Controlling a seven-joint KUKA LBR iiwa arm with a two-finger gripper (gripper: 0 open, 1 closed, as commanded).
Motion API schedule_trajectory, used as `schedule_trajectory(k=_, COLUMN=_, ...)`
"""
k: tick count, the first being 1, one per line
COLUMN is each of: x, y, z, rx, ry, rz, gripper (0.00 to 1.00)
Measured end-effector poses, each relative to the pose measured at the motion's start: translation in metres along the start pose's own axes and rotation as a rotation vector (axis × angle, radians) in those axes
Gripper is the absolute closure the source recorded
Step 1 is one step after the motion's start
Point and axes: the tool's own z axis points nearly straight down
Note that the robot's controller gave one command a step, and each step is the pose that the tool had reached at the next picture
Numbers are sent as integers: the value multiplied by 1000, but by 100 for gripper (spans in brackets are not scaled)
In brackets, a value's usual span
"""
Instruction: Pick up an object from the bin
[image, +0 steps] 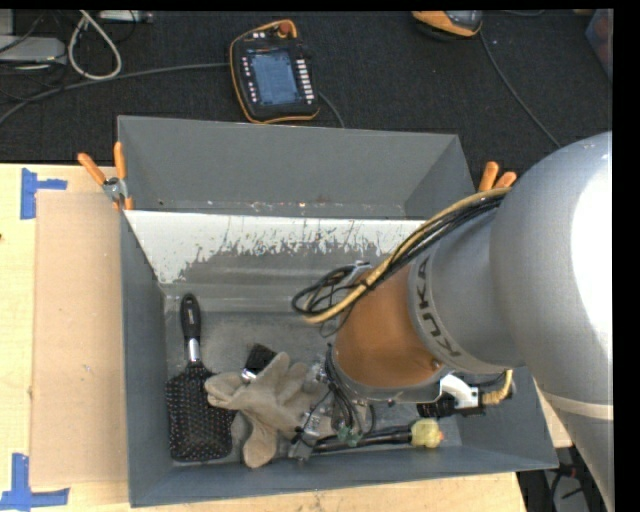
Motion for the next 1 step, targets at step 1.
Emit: schedule_trajectory(k=1, x=-1, y=0, z=-1, rx=-1, ry=-3, rz=1, gripper=100)
